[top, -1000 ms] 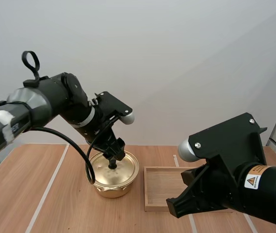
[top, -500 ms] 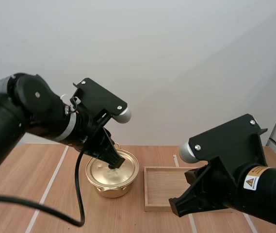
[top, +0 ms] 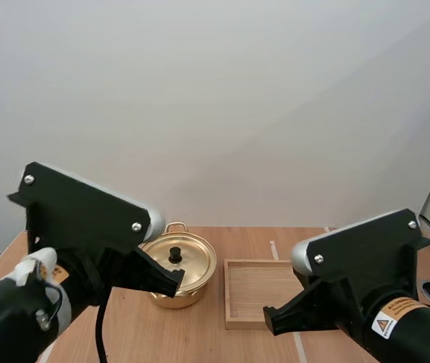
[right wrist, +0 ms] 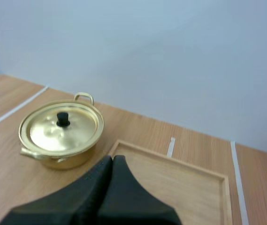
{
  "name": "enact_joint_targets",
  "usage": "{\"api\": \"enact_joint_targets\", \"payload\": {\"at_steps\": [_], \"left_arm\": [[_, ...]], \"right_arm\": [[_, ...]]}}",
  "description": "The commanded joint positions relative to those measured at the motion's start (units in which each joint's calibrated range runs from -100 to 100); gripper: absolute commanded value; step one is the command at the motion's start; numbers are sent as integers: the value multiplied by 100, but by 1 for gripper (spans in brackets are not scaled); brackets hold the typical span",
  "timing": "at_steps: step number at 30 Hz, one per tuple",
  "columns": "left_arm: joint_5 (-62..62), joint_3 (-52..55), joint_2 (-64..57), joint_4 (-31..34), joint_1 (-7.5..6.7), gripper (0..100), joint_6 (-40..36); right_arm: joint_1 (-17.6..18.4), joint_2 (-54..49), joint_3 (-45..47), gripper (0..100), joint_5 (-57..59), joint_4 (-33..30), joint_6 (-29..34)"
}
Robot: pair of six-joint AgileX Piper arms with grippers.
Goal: Open the lid, put the grape in the pot, and close it
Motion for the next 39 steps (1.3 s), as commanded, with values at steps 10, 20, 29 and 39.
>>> {"api": "enact_joint_targets", "payload": {"at_steps": [10,20,29,39], "left_arm": [[-1892,1487,-1362,-91,282,0,-312],[-1913,1753,-1476,-134,317,0,-313],[-4983,3654,-1476,-255,310,0,-555],[-3792,3739,-1633,-255,292,0,-865]], "right_arm": [[-200,-660,942,0,-2931,-137,8],[-256,-1162,2382,0,-3951,-137,8],[-306,-1162,3443,0,-4909,-127,-1],[-585,-1162,3443,0,-4102,772,-1]]}}
